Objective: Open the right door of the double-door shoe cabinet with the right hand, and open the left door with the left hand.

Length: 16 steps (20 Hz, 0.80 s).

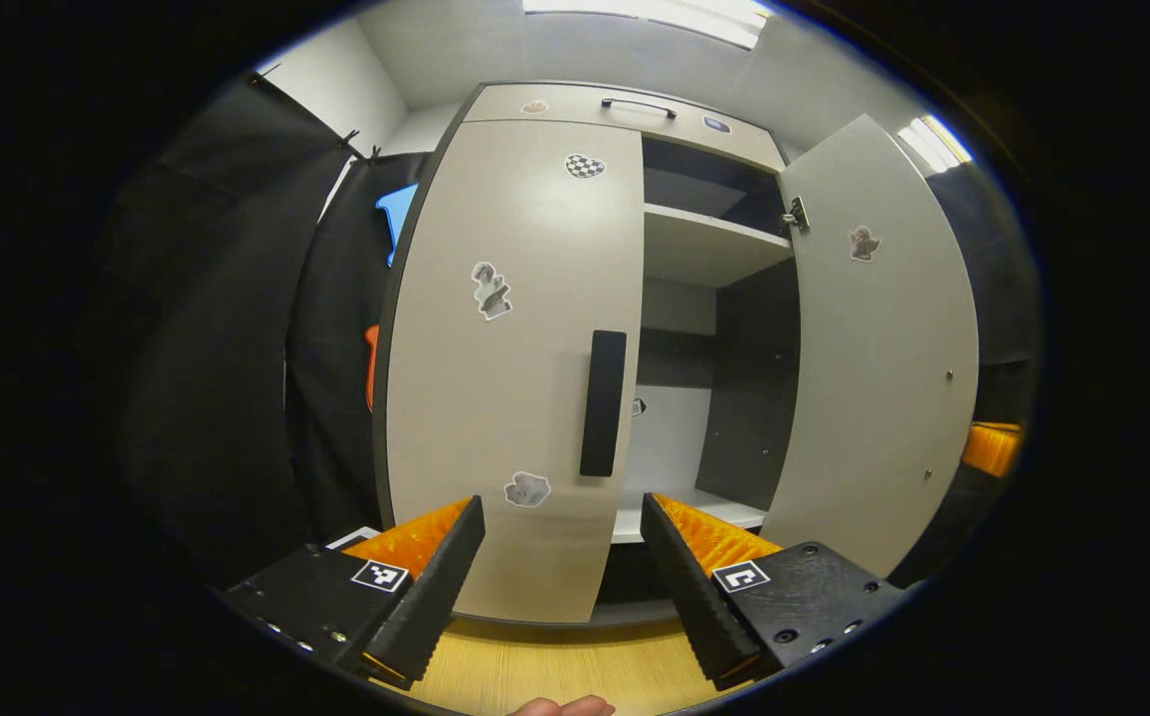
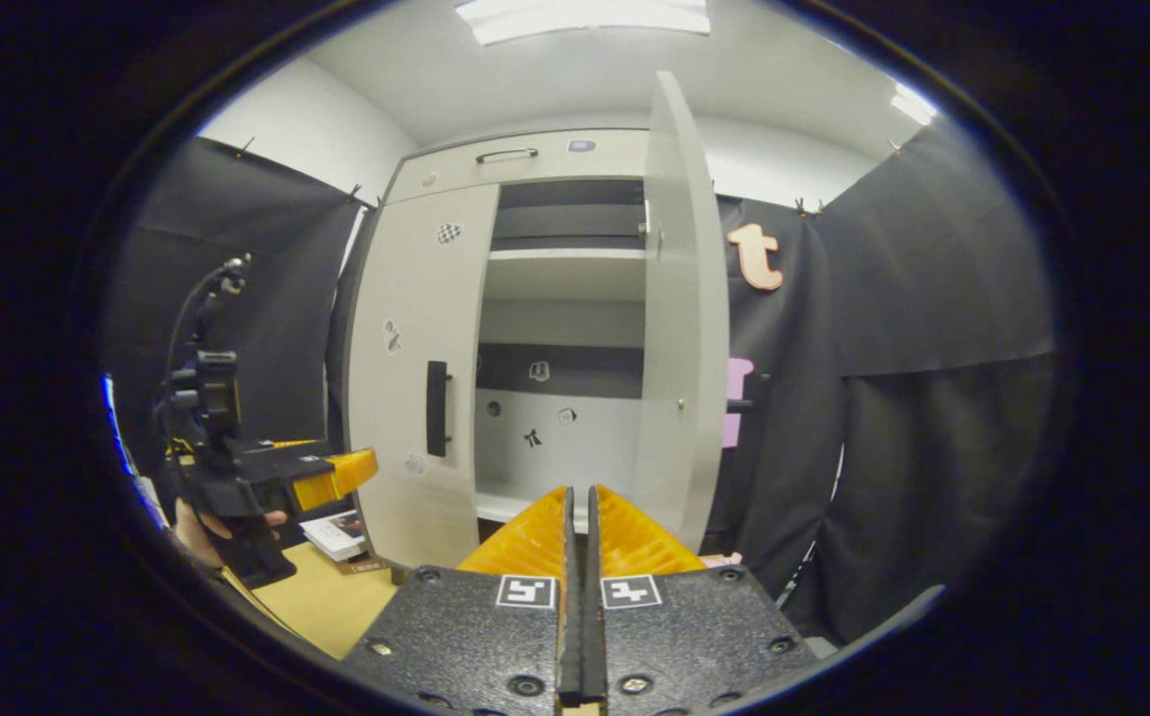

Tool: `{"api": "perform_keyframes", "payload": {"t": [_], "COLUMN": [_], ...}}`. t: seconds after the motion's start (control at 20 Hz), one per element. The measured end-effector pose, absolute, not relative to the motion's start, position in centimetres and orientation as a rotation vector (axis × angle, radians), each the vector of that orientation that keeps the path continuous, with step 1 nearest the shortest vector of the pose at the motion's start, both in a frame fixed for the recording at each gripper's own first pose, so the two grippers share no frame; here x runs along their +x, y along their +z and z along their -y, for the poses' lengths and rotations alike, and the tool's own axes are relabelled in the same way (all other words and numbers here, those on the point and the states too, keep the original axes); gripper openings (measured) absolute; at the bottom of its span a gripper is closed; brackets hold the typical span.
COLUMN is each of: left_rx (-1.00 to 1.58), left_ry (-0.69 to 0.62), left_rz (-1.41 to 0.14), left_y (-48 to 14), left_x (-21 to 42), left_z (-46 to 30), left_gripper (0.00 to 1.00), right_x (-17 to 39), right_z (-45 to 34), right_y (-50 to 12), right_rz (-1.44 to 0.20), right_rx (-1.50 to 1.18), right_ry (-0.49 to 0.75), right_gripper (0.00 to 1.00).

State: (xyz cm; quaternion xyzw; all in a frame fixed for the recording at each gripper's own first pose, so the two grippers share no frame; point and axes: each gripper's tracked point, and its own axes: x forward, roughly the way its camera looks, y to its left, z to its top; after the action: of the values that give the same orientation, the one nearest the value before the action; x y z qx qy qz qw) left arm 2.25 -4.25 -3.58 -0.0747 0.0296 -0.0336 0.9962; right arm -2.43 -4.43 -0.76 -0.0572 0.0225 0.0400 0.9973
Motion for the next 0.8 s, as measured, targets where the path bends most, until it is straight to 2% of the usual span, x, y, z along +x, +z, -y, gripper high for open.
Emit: {"api": "perform_keyframes", "payload": {"t": [0.1,0.15,0.25,0.3,0.35,0.4,0.8], "left_rx": [-0.120,-0.105,-0.100,-0.106,-0.112,-0.107,-0.062], "left_ry": [-0.063,-0.059,-0.064,-0.077,-0.100,-0.118,-0.103], "left_rz": [-0.044,-0.038,-0.021,-0.012,0.001,0.008,-0.028], "left_y": [-3.1,-2.9,-2.1,-1.5,-0.8,0.0,0.6], "left_x": [2.4,2.5,3.3,4.0,5.0,6.1,14.4], "left_z": [3.8,3.6,3.8,4.3,5.1,5.8,8.5], "left_gripper": [0.95,0.95,0.95,0.95,0.95,0.95,0.95], "right_x": [-1.4,-0.9,-0.8,-0.6,-0.7,-0.9,-1.7], "right_z": [3.5,2.9,2.3,2.2,2.4,2.4,4.2], "right_y": [-2.1,-2.4,-2.4,-2.1,-1.7,-1.2,-0.2], "right_rz": [-0.060,-0.058,-0.046,-0.034,-0.018,-0.001,0.028], "right_rx": [-0.120,-0.114,-0.093,-0.089,-0.086,-0.086,-0.083], "right_ry": [0.064,0.068,0.064,0.057,0.051,0.046,0.017], "right_gripper": [0.04,0.16,0.51,0.60,0.77,0.80,0.78]}}
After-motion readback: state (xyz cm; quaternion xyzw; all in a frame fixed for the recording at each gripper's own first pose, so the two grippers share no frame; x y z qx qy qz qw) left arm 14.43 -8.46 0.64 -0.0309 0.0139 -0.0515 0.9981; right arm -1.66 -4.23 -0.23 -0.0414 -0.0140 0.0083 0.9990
